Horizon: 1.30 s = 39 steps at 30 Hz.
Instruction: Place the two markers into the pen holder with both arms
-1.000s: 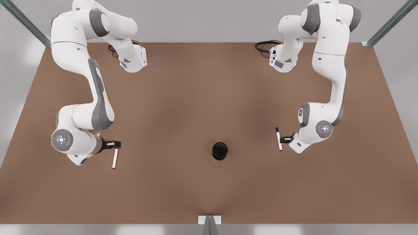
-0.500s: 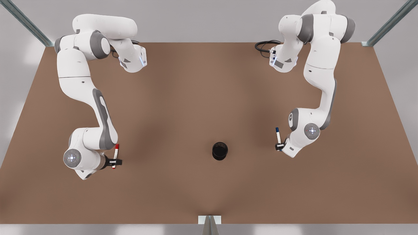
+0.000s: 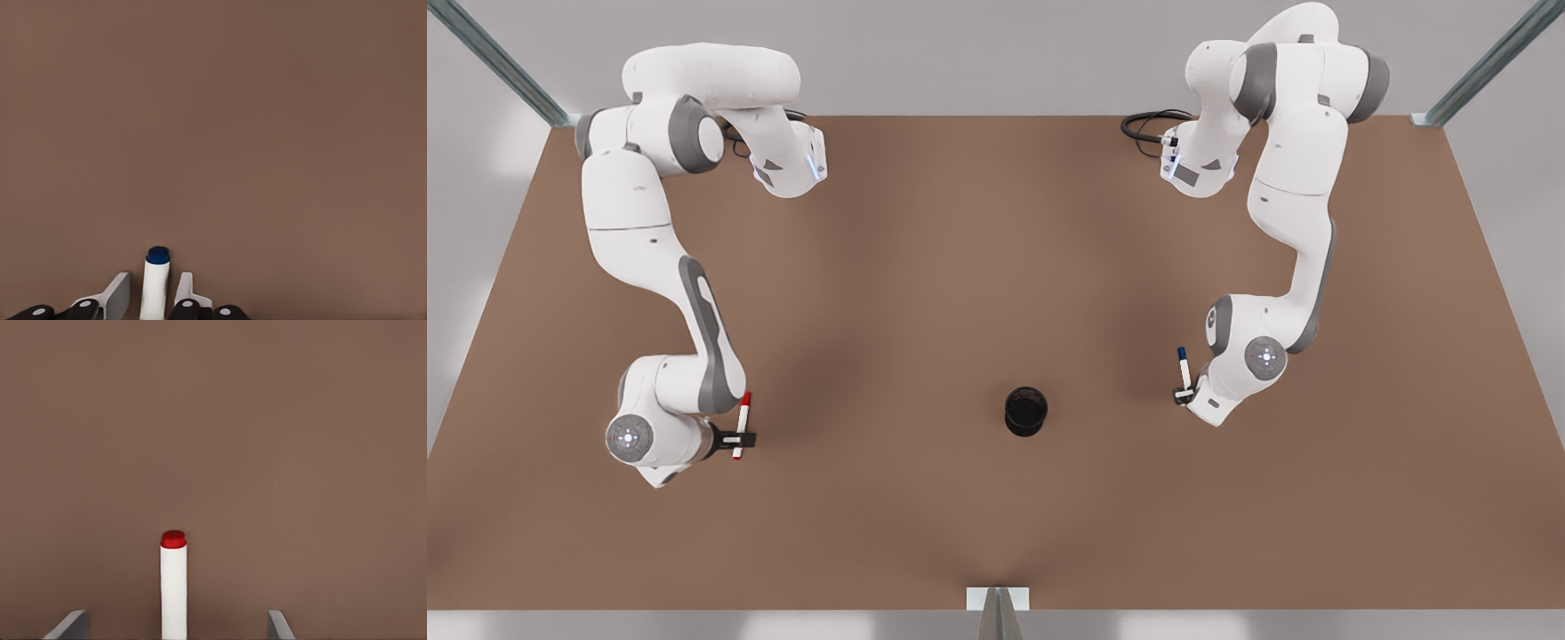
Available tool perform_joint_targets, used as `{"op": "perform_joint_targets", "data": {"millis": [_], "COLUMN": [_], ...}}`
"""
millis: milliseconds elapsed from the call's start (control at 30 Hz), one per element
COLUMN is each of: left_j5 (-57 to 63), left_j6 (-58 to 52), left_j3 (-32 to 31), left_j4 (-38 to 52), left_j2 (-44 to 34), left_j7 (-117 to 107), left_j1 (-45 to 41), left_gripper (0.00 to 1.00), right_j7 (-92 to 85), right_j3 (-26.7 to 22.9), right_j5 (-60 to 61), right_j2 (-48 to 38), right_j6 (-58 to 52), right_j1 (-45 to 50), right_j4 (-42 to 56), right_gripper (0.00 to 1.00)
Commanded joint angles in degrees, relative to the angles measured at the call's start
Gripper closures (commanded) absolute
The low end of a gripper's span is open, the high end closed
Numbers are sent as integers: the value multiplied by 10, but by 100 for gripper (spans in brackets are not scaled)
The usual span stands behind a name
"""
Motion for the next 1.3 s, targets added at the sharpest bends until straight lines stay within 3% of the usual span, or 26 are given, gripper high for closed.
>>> {"op": "perform_joint_targets", "data": {"millis": [0,133,233,300,400,467,633,700,733,833,933,1033,1133,1267], "left_j5": [1,1,1,1,1,1,1,-9,-59,-57,-81,-251,-287,-287], "left_j6": [1,1,0,1,1,1,-19,-156,-268,-311,-135,22,185,262], "left_j3": [0,0,0,1,0,0,0,-9,-24,-49,-134,-153,-201,-229], "left_j4": [1,1,1,1,1,1,12,102,211,317,356,349,326,270], "left_j2": [0,0,0,0,0,0,-32,-57,-61,-55,-32,-11,25,30], "left_j7": [-10,-10,-10,-10,-10,-11,-11,-13,-17,-5,175,435,589,669], "left_j1": [0,0,0,0,0,0,-3,-3,-4,-30,-29,-36,-40,-30], "left_gripper": [51,56,62,65,69,71,79,79,79,79,79,79,79,79], "right_j7": [4,4,4,4,4,5,5,5,22,58,66,102,95,96], "right_j3": [1,1,1,1,1,1,1,3,26,57,89,129,166,188], "right_j5": [-1,-2,-2,-2,-2,-1,-1,-1,-1,-12,-21,-21,-20,-19], "right_j2": [2,2,2,2,2,1,1,-2,-34,-92,-126,-155,-159,-158], "right_j6": [15,45,45,44,44,43,44,44,21,-24,-65,-58,-11,42], "right_j1": [1,7,6,6,6,4,3,8,9,15,23,21,15,18], "right_j4": [-5,-39,-39,-39,-39,-37,-35,-29,-23,-9,37,37,39,37], "right_gripper": [4,15,36,44,67,75,79,79,79,79,79,79,79,79]}}
